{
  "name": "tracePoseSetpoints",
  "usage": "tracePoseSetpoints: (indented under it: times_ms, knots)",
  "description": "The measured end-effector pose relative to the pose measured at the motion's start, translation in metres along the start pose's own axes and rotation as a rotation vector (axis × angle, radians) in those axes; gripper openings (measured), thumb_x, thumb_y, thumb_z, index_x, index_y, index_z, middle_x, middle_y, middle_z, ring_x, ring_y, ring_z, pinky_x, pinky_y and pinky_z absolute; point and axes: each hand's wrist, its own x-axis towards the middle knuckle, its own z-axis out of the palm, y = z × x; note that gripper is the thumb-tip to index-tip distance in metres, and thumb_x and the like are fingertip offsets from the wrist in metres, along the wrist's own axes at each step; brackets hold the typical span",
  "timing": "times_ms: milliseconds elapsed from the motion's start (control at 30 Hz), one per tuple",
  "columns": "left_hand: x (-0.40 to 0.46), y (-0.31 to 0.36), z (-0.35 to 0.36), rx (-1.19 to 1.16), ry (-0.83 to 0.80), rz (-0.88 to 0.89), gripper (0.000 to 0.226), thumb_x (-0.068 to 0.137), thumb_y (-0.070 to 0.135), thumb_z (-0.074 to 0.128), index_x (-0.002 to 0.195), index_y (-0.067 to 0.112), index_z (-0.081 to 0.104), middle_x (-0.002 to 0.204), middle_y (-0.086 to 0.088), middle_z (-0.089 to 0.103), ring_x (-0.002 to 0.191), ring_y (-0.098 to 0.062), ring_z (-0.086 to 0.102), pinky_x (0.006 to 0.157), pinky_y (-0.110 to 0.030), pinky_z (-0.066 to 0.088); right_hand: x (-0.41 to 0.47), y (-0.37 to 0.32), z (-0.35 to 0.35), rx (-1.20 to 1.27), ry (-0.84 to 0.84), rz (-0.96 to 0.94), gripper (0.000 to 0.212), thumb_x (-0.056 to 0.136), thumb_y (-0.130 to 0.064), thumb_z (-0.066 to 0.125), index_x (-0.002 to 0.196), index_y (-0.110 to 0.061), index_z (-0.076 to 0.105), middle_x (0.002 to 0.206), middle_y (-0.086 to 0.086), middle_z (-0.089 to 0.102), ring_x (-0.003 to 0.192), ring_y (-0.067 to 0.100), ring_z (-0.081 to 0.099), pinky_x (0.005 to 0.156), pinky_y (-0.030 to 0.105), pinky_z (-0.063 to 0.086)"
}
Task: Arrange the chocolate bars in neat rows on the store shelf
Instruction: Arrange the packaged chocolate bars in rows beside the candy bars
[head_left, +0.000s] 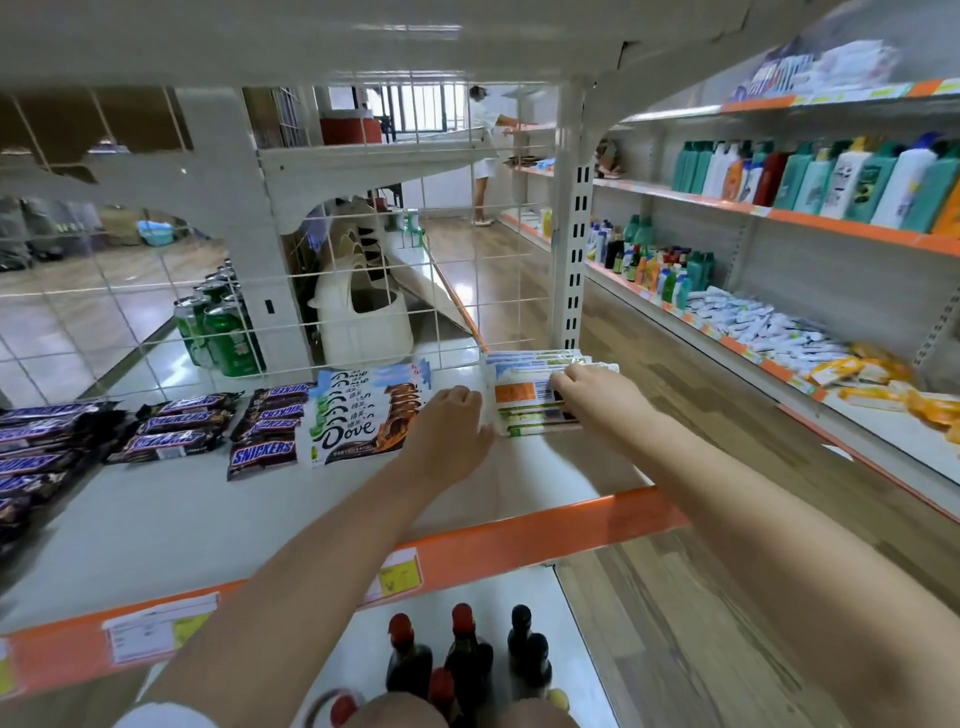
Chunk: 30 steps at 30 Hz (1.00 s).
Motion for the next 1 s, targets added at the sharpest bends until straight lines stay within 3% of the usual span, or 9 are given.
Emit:
tracePoseSetpoints:
  times_ms: [167,233,267,333,500,633,733,833,1000]
  knots:
    - [-0.001,0.0,-0.001,0.01,-0.005,0.003,0.04,0.096,0.029,0.043,0.126,0.004,0.048,0.13,-0.011,0.051,0.119,-0.022,0.047,0.094,-0.029,0.04,-0.002,-0.002,-0.006,-0.146,-0.052,-0.082,0.03,0.093,-0.001,0.036,0.122,0.001,0.044,0.116,0.018,0.053,0.105,0.032,0.055,0.073,0.037,0.041]
    - [-0.003,-0.001,-0.002,0.013,-0.01,0.01,0.04,0.096,0.029,0.042,0.127,0.004,0.047,0.131,-0.011,0.05,0.12,-0.022,0.046,0.095,-0.028,0.04,-0.003,-0.001,-0.004,-0.233,0.087,-0.175,0.025,0.078,-0.004,0.062,0.102,0.006,0.057,0.091,0.018,0.061,0.078,0.03,0.062,0.054,0.03,0.038]
    - [-0.004,-0.001,-0.002,0.016,-0.012,0.014,0.04,0.096,0.029,0.042,0.128,0.004,0.047,0.131,-0.011,0.05,0.12,-0.022,0.046,0.095,-0.028,0.04,-0.002,-0.001,-0.005,-0.266,0.124,-0.196,0.027,0.059,-0.003,0.077,0.082,0.003,0.063,0.07,0.015,0.06,0.058,0.027,0.059,0.042,0.025,0.033]
    - [-0.006,-0.003,-0.003,0.026,-0.008,0.021,0.04,0.096,0.029,0.042,0.127,0.005,0.047,0.13,-0.01,0.05,0.12,-0.022,0.045,0.096,-0.029,0.039,-0.001,0.002,-0.001,-0.274,0.144,-0.217,0.032,0.033,0.001,0.081,0.057,-0.003,0.06,0.048,0.009,0.049,0.038,0.022,0.047,0.035,0.016,0.02]
    - [-0.011,-0.005,-0.011,0.058,0.016,0.021,0.034,0.095,0.03,0.044,0.117,0.006,0.051,0.123,-0.008,0.053,0.118,-0.021,0.046,0.095,-0.028,0.038,-0.001,0.0,-0.007,-0.3,0.174,-0.254,0.031,0.033,0.0,0.079,0.058,-0.004,0.06,0.052,0.008,0.049,0.041,0.02,0.043,0.036,0.016,0.019]
    - [-0.016,-0.004,-0.02,0.086,0.044,0.034,0.041,0.095,0.031,0.045,0.127,0.006,0.044,0.134,-0.008,0.045,0.127,-0.021,0.038,0.103,-0.027,0.032,-0.013,-0.011,-0.034,-0.303,0.114,-0.167,0.031,0.079,-0.009,0.062,0.107,0.002,0.057,0.099,0.015,0.058,0.086,0.028,0.057,0.05,0.027,0.037]
    - [-0.024,-0.002,-0.028,0.159,0.059,0.049,0.059,0.096,0.034,0.045,0.144,0.006,0.023,0.152,-0.009,0.022,0.141,-0.023,0.018,0.114,-0.03,0.018,-0.021,-0.021,-0.041,-0.38,0.136,-0.207,0.04,0.042,-0.005,0.084,0.077,0.001,0.066,0.066,0.013,0.058,0.06,0.028,0.058,0.037,0.023,0.043]
    - [-0.03,-0.004,-0.036,0.279,0.046,0.072,0.068,0.098,0.035,0.042,0.148,0.004,0.009,0.156,-0.01,0.009,0.144,-0.024,0.008,0.117,-0.032,0.005,-0.023,-0.028,-0.045,-0.437,0.252,-0.223,0.022,0.046,-0.009,0.076,0.065,-0.01,0.065,0.056,0.002,0.055,0.05,0.02,0.055,0.036,0.018,0.038]
    - [-0.047,-0.007,-0.05,0.312,0.067,0.067,0.071,0.098,0.037,0.041,0.148,0.003,0.004,0.156,-0.011,0.008,0.144,-0.024,0.008,0.117,-0.031,0.002,-0.044,-0.051,-0.075,-0.388,0.545,-0.335,0.015,0.051,-0.012,0.067,0.066,-0.012,0.068,0.057,0.0,0.056,0.048,0.015,0.054,0.037,0.018,0.033]
